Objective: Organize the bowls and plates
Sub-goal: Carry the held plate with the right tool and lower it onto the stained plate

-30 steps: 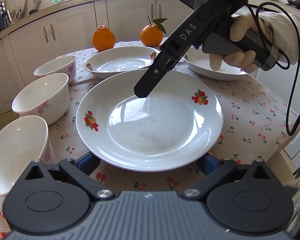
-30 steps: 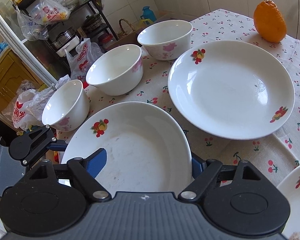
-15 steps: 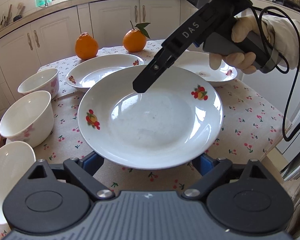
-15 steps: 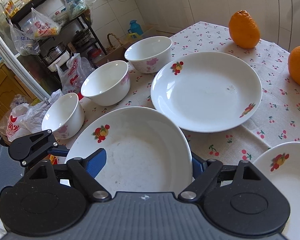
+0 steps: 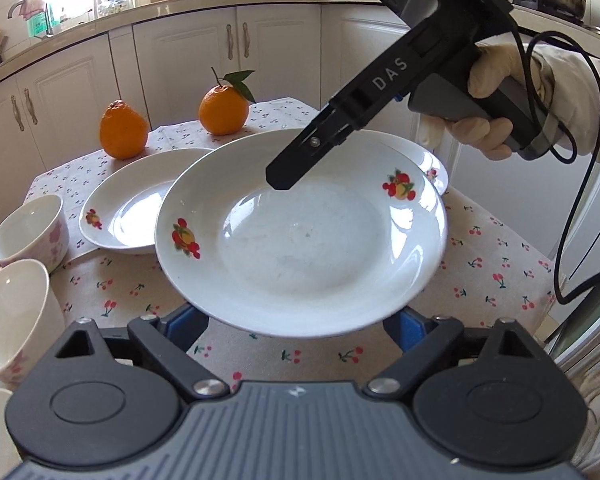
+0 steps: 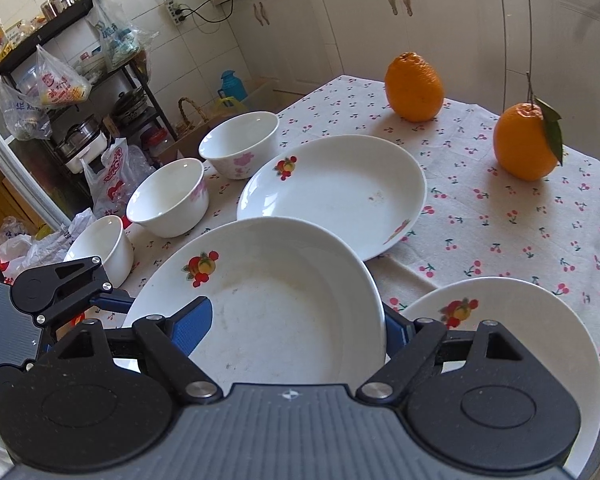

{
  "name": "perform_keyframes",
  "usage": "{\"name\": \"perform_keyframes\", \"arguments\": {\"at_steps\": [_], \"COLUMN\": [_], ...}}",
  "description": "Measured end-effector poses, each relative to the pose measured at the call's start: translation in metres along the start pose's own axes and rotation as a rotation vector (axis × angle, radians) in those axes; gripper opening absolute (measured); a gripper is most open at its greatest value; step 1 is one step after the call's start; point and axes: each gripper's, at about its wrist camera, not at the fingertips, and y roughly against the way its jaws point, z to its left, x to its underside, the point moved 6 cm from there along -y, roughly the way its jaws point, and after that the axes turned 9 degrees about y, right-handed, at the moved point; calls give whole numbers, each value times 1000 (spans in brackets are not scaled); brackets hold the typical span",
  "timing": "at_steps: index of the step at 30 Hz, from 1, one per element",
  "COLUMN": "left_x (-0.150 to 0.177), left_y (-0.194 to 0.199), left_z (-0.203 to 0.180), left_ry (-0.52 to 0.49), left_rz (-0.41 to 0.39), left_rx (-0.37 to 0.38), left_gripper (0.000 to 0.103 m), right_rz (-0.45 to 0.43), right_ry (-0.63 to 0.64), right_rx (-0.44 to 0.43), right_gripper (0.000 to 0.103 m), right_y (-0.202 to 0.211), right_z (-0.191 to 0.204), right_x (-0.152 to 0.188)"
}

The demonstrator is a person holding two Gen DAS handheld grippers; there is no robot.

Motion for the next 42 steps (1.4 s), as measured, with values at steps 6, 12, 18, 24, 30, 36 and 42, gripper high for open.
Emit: {"name": "perform_keyframes", "arguments": {"at_steps": [6, 12, 18, 24, 30, 36, 42], "left_x": [-16, -32, -43, -49, -53, -55, -56], "left_y": [-20, -43, -63, -80, -90, -95, -101], "left_z": [-15, -29, -42, -51, -54, -55, -55], "left_ry": [-19, -39, -79, -93, -104, -111, -115], "left_rz": [7, 19, 26, 43, 55, 61, 69], "left_rx": [53, 102, 122, 134, 138, 137, 148], "left_gripper": [93, 93, 93, 93, 93, 93, 93], "right_rz": [-21, -40, -64, -79, -85, -86, -83], "right_ry": [-36, -79, -126, -168, -195, -207, -224], "right_rx": [57, 110, 149, 171, 180, 186, 197], "right_gripper": [90, 90, 90, 90, 90, 90, 90], "right_y": [18, 35, 47, 53, 53, 53, 54], "right_z": [-25, -52, -77, -93, -102, -107, -112], "right_x": [11, 24, 37, 48, 55, 60, 65]}}
